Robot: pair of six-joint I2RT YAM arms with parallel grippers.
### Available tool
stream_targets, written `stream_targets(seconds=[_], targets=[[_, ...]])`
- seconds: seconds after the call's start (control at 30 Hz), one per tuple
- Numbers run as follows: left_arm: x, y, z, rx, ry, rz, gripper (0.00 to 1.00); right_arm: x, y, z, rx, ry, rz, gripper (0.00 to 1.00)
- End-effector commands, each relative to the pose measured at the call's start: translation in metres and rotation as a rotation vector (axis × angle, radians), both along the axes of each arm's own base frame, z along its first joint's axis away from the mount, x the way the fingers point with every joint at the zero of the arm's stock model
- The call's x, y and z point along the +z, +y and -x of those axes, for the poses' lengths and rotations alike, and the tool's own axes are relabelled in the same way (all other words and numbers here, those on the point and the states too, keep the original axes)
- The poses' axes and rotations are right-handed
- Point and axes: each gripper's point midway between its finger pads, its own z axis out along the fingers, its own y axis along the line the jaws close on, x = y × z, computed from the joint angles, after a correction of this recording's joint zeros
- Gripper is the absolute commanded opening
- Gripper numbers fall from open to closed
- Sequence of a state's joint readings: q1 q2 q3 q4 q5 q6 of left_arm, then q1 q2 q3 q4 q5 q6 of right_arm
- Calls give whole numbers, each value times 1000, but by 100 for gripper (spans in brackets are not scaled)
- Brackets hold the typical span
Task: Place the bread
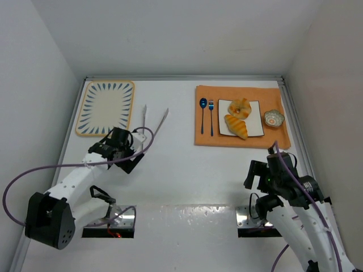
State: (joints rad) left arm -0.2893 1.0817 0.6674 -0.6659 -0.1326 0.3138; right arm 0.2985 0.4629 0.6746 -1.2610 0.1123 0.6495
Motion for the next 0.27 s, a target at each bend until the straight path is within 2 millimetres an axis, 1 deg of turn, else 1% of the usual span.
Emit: stream_targets(seconds=[0.0,0.07,0.1,0.23], targets=[[15,-3,-15,-4,-124,47,100,-14,-20,59,10,229,83,100],[23,5,-17,20,-161,41,100,-15,-17,60,18,231,66,100],[23,5,-17,21,-161,41,100,-15,-16,59,20,229,64,100],[35,7,-20,30,-194,49,100,-18,-16,60,15,218,57,100]])
